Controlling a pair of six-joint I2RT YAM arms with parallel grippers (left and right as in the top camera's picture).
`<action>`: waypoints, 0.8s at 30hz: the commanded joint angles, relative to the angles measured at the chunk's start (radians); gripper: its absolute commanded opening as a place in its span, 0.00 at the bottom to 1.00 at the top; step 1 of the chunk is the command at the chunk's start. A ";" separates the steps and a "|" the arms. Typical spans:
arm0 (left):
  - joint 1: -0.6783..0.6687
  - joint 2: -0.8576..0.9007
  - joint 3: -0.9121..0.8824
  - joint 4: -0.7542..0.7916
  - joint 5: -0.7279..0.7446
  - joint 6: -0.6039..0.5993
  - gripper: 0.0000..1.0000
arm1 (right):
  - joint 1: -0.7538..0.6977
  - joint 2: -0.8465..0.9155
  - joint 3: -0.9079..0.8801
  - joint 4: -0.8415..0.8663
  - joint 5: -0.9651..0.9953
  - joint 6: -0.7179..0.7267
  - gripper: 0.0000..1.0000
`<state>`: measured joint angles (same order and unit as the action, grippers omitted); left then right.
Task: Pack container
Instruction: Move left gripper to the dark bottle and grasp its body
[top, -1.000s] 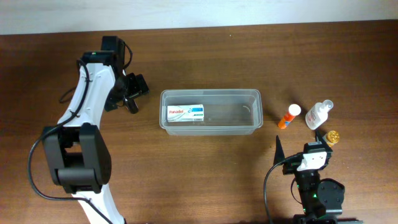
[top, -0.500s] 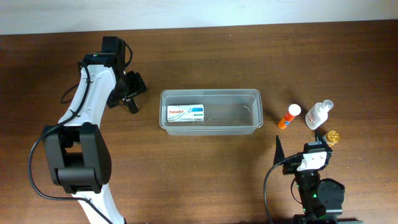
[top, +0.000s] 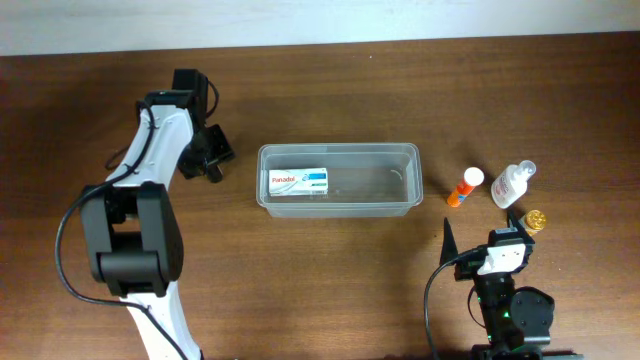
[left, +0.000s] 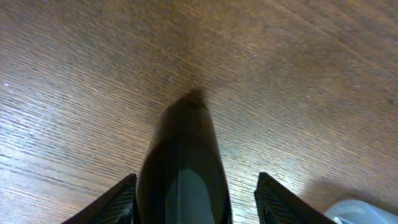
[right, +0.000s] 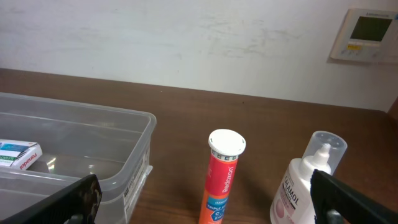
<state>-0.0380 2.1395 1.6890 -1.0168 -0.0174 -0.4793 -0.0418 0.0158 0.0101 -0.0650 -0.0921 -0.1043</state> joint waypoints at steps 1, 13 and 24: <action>0.014 0.005 -0.002 0.007 -0.011 -0.003 0.58 | -0.007 -0.009 -0.005 -0.006 0.002 0.004 0.99; 0.041 -0.008 0.010 0.005 0.000 0.002 0.59 | -0.007 -0.009 -0.005 -0.006 0.002 0.004 0.98; 0.040 -0.008 0.010 0.007 0.032 0.021 0.29 | -0.007 -0.009 -0.005 -0.006 0.002 0.004 0.98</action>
<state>-0.0021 2.1395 1.6886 -1.0092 0.0040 -0.4759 -0.0418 0.0158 0.0101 -0.0650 -0.0921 -0.1047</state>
